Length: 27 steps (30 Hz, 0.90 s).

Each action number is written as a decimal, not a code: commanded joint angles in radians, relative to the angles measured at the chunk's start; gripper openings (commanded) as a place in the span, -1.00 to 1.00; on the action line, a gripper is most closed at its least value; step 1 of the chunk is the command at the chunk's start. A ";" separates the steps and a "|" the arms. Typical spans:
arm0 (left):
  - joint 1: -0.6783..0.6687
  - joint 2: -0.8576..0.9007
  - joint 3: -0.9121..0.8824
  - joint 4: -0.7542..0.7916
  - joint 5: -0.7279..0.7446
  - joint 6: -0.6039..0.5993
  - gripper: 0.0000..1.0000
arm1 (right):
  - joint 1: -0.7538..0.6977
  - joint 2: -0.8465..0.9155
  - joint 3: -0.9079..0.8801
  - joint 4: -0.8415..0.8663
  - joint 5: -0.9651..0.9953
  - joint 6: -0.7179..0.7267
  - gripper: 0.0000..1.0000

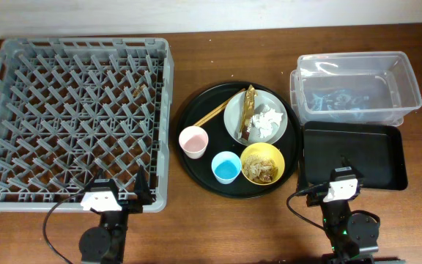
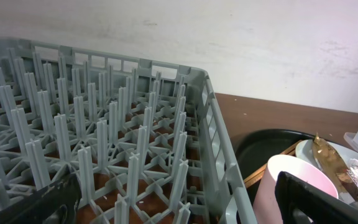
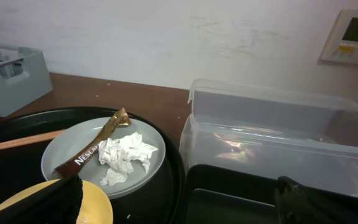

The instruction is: Sort waste into correct bins and load items into the dishwasher rack

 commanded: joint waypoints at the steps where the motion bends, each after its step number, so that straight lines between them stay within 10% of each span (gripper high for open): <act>1: 0.002 0.004 -0.002 -0.004 0.004 -0.009 0.99 | -0.005 -0.004 -0.007 -0.001 -0.005 -0.007 0.97; 27: 0.002 0.004 -0.002 -0.002 0.003 -0.009 0.99 | -0.005 -0.004 -0.007 0.001 -0.040 -0.006 0.97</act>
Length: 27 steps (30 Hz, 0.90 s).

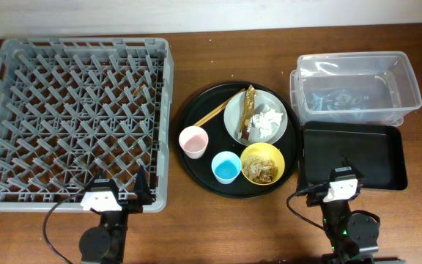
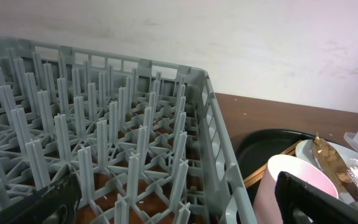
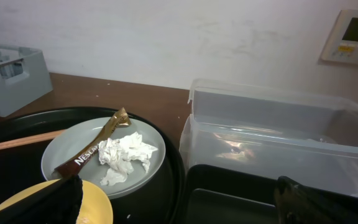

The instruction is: Sort waste into correct bins and load items into the dishwasher rack

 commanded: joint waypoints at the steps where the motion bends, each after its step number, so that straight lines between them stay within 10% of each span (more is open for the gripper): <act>1: 0.002 0.003 -0.002 0.003 0.004 -0.010 0.99 | -0.005 -0.004 -0.007 0.008 -0.085 -0.006 0.97; 5: 0.002 0.003 -0.002 0.035 0.043 -0.009 0.99 | -0.005 -0.002 0.071 0.031 -0.238 0.039 0.97; 10: 0.002 0.035 0.145 0.063 0.080 -0.010 0.99 | -0.005 0.277 0.506 -0.343 -0.240 0.039 0.97; 17: 0.002 0.685 0.856 -0.364 0.258 -0.012 0.99 | -0.005 1.019 1.132 -0.616 -0.381 0.103 0.97; 20: 0.002 0.912 1.085 -0.507 0.320 -0.012 0.99 | -0.002 1.210 1.179 -0.560 -0.577 0.155 0.97; 27: 0.002 1.075 1.122 -0.560 0.319 -0.012 0.99 | 0.080 1.670 1.185 -0.538 -0.155 0.313 0.72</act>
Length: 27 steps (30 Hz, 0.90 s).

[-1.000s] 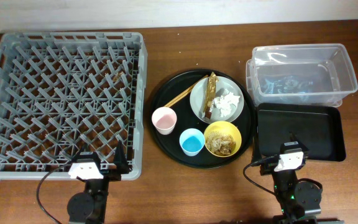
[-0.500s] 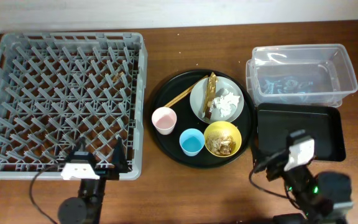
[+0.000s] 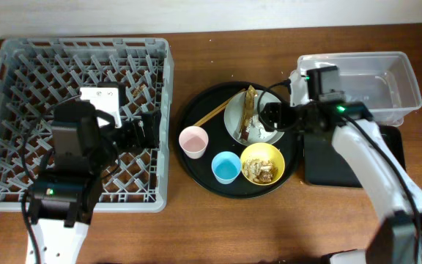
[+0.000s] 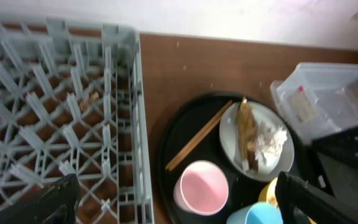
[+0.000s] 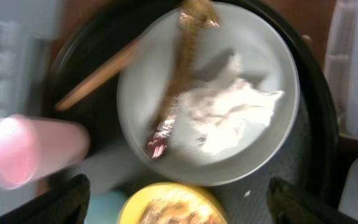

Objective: Sort waste into correct bins and load items into the dishwasher rack
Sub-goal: 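Grasp the tissue and brown wrapper on the white plate with the right gripper, then lift the trash and drop it into the clear plastic bin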

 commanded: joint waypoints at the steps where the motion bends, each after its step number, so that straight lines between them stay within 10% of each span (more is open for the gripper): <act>1: 0.002 0.045 0.021 -0.001 0.018 -0.009 0.99 | 0.008 0.152 0.011 0.061 0.121 0.042 0.65; 4: 0.002 0.082 0.021 -0.001 0.018 -0.009 0.99 | 0.022 0.308 0.011 0.158 0.121 0.042 0.45; 7: 0.002 0.123 0.021 -0.001 0.018 -0.009 0.99 | 0.021 0.318 0.011 0.175 0.117 0.037 -0.58; 9: 0.002 0.147 0.021 -0.001 0.018 -0.009 0.99 | 0.021 0.246 0.020 0.145 0.118 0.037 -0.92; 15: 0.002 0.169 0.021 -0.001 0.018 -0.009 0.99 | 0.007 -0.062 0.113 0.018 0.201 0.060 -0.92; 20: 0.002 0.169 0.021 -0.001 0.018 -0.009 0.99 | -0.181 0.010 0.113 0.101 0.430 0.176 -0.92; 21: 0.002 0.169 0.021 -0.001 0.018 -0.009 0.99 | -0.240 0.066 0.113 0.153 0.410 0.173 -0.75; 22: 0.002 0.169 0.021 -0.001 0.018 -0.009 0.99 | -0.261 0.077 0.116 0.154 0.334 0.116 0.50; 23: 0.002 0.169 0.021 -0.001 0.018 -0.009 0.99 | -0.268 0.061 0.127 0.110 0.230 0.050 0.97; 27: 0.002 0.169 0.021 -0.001 0.018 -0.009 0.99 | -0.121 -0.052 0.147 -0.061 -0.032 0.008 0.63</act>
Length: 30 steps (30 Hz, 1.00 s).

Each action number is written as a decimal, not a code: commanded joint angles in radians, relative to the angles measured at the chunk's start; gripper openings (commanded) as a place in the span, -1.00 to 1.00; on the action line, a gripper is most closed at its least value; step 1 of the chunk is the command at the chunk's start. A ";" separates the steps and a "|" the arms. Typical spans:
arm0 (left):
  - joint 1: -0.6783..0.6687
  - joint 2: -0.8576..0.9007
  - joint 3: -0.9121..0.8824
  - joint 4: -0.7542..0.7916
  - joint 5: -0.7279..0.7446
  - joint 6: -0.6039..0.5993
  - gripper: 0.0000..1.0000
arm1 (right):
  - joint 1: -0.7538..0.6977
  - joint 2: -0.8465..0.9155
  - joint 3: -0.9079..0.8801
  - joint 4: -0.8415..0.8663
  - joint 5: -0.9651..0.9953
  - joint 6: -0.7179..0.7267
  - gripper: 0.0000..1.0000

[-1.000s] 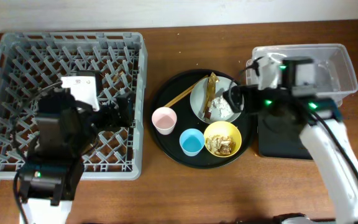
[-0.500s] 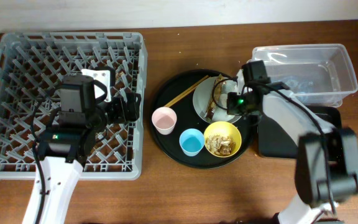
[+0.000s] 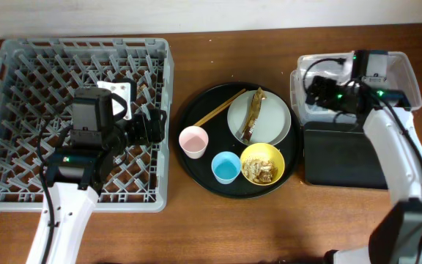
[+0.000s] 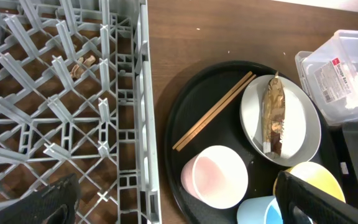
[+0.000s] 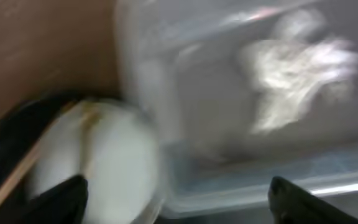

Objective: Sort waste into correct bins and load items into the dishwasher rack
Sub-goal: 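Lift the trash and drop it into the clear plastic bin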

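A black round tray (image 3: pixel 196 110) holds a pink cup (image 3: pixel 193 141), a blue cup (image 3: pixel 226 167), a yellow bowl of food scraps (image 3: pixel 262 163), chopsticks (image 3: pixel 220 108) and a grey plate (image 3: pixel 273 125) bearing a brown wrapper (image 3: pixel 253 115). The crumpled white tissue (image 5: pixel 297 68) lies inside the clear bin (image 3: pixel 405 88). My right gripper (image 3: pixel 316 92) hangs open over that bin's left end, nothing between its fingers. My left gripper (image 3: pixel 151 126) is open above the right edge of the grey dishwasher rack (image 3: pixel 20 191), with the pink cup (image 4: pixel 219 177) just ahead of it.
A black rectangular tray (image 3: pixel 343 158) lies in front of the clear bin. A small brown scrap (image 4: pixel 82 62) sits among the rack's tines. Bare wooden table (image 3: pixel 233 227) runs along the front edge.
The white tissue has gone from the grey plate and now lies in the clear bin. My right gripper has moved from over the plate to over the bin. The left gripper shifted slightly.
Both arms first sat parked low at the table's front edge, open, with the tissue and wrapper on the plate. Then the left was over the rack and the right over the plate. Now the tissue is in the clear bin.
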 commanded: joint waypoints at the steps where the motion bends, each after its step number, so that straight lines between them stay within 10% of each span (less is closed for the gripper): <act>1: 0.002 0.002 0.020 0.002 0.014 -0.008 0.99 | 0.171 -0.063 0.023 -0.092 -0.149 -0.030 0.59; 8: 0.002 0.002 0.020 0.002 0.014 -0.008 0.99 | 0.386 0.285 0.008 0.086 0.100 0.343 0.31; 10: 0.002 0.002 0.020 0.002 0.014 -0.008 0.99 | 0.386 0.348 0.008 0.167 0.034 0.341 -0.04; 15: -0.018 0.002 0.020 0.002 0.014 -0.008 0.99 | 0.386 0.366 0.008 0.170 0.051 0.323 -0.14; 17: -0.017 0.002 0.020 0.002 0.014 -0.008 0.99 | 0.386 0.383 0.008 0.169 0.039 0.323 -0.92; 25: -0.017 0.002 0.020 0.002 0.014 -0.008 0.99 | 0.134 -0.042 0.090 -0.026 0.079 0.323 -0.92; 30: -0.018 0.002 0.020 0.001 0.014 -0.008 0.99 | -0.037 0.101 0.089 0.084 0.243 0.576 -0.86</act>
